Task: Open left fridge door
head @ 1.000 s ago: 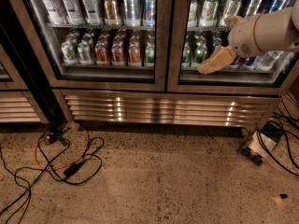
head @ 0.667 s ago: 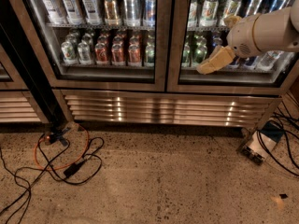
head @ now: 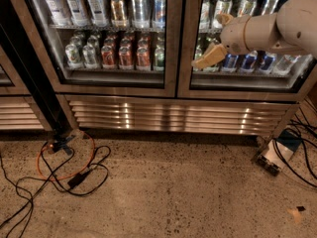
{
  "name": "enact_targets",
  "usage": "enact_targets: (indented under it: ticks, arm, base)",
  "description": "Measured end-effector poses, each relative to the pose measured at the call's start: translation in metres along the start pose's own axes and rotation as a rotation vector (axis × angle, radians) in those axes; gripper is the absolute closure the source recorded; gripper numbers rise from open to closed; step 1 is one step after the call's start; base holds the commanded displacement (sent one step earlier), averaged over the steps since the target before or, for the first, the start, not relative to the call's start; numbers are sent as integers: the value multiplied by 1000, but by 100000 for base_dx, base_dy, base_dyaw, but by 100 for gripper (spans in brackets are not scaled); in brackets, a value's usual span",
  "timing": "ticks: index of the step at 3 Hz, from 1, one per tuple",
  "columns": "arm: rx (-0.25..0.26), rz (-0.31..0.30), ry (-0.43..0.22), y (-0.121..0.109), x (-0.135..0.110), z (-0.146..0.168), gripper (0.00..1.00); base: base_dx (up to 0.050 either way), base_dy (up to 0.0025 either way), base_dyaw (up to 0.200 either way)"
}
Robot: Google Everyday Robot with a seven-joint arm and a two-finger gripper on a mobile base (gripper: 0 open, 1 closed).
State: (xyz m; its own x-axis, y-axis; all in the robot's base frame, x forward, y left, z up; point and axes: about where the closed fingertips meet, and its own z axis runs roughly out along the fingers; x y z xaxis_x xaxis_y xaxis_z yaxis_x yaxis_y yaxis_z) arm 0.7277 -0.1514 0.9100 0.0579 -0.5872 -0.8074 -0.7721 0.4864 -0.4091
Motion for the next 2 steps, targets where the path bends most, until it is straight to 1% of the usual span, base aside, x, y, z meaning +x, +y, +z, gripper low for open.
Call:
enact_targets:
  ticks: [1,2]
  arm:
    - [8,-30,-71,-30,-13,30,0]
    - [33,-38,-89,-43,-21,26,0]
  base:
    - [0,0,0]
    - [0,0,0]
